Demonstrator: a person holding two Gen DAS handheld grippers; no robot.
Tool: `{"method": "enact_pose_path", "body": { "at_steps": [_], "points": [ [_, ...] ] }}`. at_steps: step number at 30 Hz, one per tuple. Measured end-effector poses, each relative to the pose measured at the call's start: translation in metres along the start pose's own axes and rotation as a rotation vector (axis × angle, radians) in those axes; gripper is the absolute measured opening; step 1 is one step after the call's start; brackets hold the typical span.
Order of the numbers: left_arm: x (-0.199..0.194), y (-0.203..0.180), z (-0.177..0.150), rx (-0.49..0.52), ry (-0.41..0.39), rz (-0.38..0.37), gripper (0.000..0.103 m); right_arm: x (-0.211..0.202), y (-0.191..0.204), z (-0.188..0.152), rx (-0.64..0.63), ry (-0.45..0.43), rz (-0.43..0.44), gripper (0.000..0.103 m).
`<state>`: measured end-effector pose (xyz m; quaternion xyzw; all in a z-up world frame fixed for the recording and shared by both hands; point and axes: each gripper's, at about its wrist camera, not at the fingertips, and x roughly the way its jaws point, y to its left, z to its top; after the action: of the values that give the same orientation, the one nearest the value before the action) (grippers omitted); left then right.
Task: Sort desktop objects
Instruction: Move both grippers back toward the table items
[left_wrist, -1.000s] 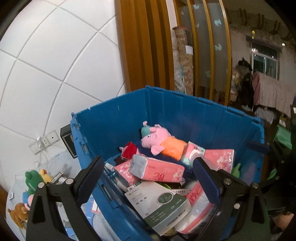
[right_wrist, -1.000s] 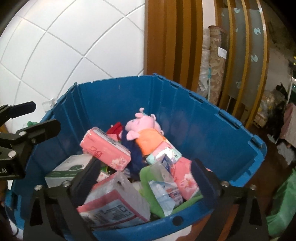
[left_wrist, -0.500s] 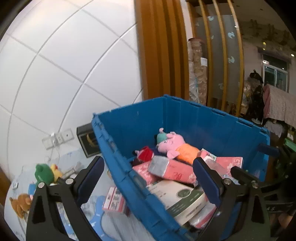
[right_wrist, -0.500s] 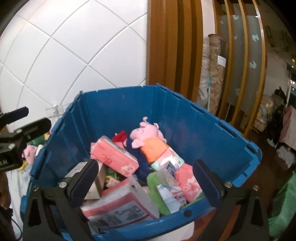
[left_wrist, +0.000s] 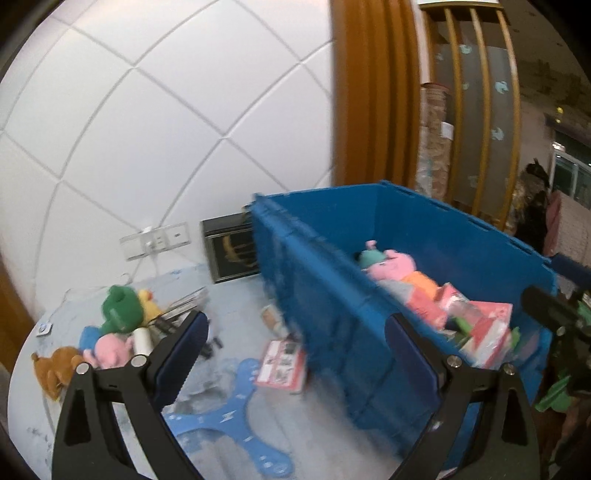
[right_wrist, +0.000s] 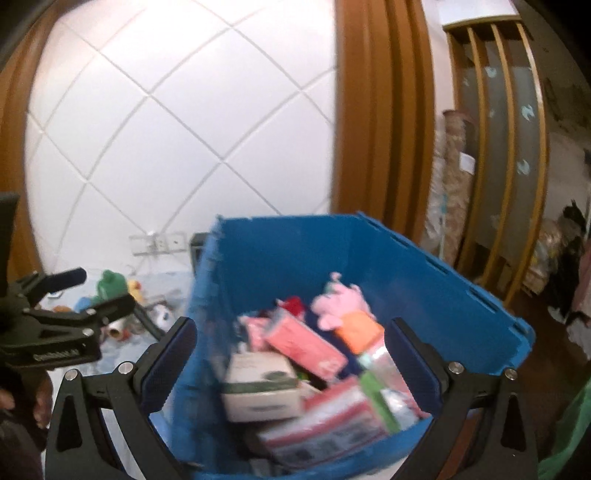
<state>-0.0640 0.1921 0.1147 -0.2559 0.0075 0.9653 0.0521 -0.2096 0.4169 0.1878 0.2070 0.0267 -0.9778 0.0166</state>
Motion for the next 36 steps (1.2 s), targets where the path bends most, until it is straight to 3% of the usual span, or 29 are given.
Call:
{"method": "enact_pose_path", "body": {
  "at_steps": [5, 9, 15, 21, 27, 30, 36],
  "points": [
    [0.003, 0.051, -0.023, -0.036, 0.051, 0.035, 0.098, -0.003, 0.046, 0.004, -0.033, -0.018, 0.083, 0.103],
    [0.011, 0.097, -0.047, -0.067, 0.107, 0.11, 0.098, 0.002, 0.086, 0.001, -0.067, -0.003, 0.14, 0.103],
    [0.032, 0.155, -0.088, -0.131, 0.225, 0.171, 0.098, 0.024, 0.136, -0.014, -0.093, 0.052, 0.224, 0.103],
    [0.056, 0.187, -0.127, -0.146, 0.326, 0.202, 0.098, 0.06, 0.17, -0.043, -0.088, 0.153, 0.286, 0.103],
    [0.089, 0.203, -0.15, -0.163, 0.394, 0.182, 0.098, 0.103, 0.189, -0.075, -0.07, 0.265, 0.312, 0.103],
    [0.111, 0.204, -0.158, -0.146, 0.432, 0.138, 0.098, 0.124, 0.191, -0.088, -0.05, 0.318, 0.307, 0.103],
    [0.169, 0.193, -0.179, -0.015, 0.532, 0.025, 0.098, 0.162, 0.189, -0.118, 0.031, 0.426, 0.252, 0.103]
  ]
}}
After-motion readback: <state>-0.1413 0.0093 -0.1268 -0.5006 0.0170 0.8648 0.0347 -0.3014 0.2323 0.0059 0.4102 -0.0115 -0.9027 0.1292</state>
